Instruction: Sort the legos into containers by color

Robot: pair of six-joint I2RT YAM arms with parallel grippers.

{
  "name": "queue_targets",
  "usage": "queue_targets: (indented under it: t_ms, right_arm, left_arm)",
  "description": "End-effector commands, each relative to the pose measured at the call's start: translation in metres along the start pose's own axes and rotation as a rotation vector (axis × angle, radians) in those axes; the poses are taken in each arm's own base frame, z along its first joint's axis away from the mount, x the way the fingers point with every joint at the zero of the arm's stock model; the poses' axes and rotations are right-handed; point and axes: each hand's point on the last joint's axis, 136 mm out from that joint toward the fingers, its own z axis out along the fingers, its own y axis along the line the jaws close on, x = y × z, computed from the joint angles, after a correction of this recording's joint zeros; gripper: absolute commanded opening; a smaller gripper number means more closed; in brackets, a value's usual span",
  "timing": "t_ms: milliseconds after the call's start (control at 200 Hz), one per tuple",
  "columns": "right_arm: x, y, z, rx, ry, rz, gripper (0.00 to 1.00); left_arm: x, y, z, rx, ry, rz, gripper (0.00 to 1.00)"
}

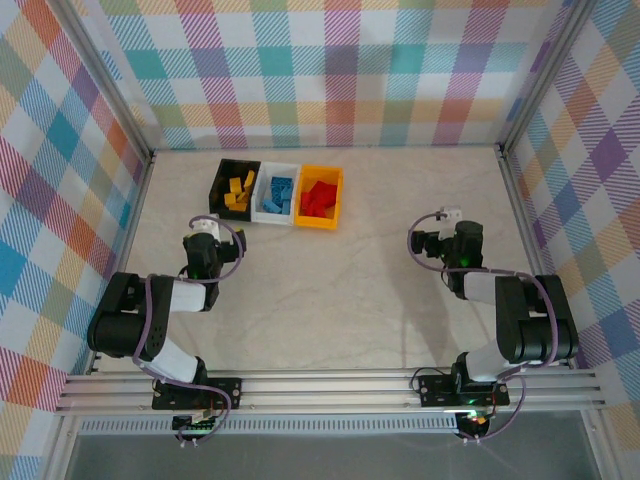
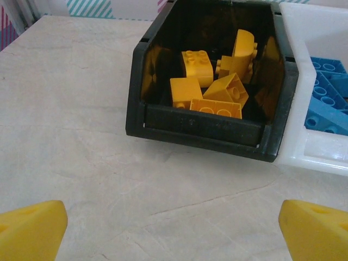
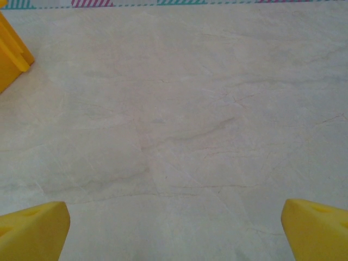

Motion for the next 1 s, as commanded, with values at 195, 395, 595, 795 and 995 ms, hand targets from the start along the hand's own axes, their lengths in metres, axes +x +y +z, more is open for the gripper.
queue_targets:
  t_ms: [195,395,595,795,995]
  right_arm:
    - [-0.005,0.007,-0.021,-0.028,-0.184,-0.031,1.00]
    - [-0.006,0.009,-0.019,-0.039,-0.178,-0.035,1.00]
    - [-0.007,-0.003,-0.002,0.002,-0.091,0.008,1.00]
    - [-0.006,-0.011,0.000,0.038,-0.078,0.034,1.00]
    - [-0.006,-0.024,-0.004,0.115,-0.093,0.067,1.00]
  left_arm:
    - [0.005,0.007,0.002,-0.026,0.023,-0.012,1.00]
    - [0.005,0.007,0.002,-0.025,0.023,-0.011,1.00]
    - [0.005,0.007,0.002,-0.026,0.022,-0.011,1.00]
    - [0.005,0.006,0.002,-0.025,0.022,-0.012,1.00]
    - [0.004,0.006,0.002,-0.025,0.021,-0.012,1.00]
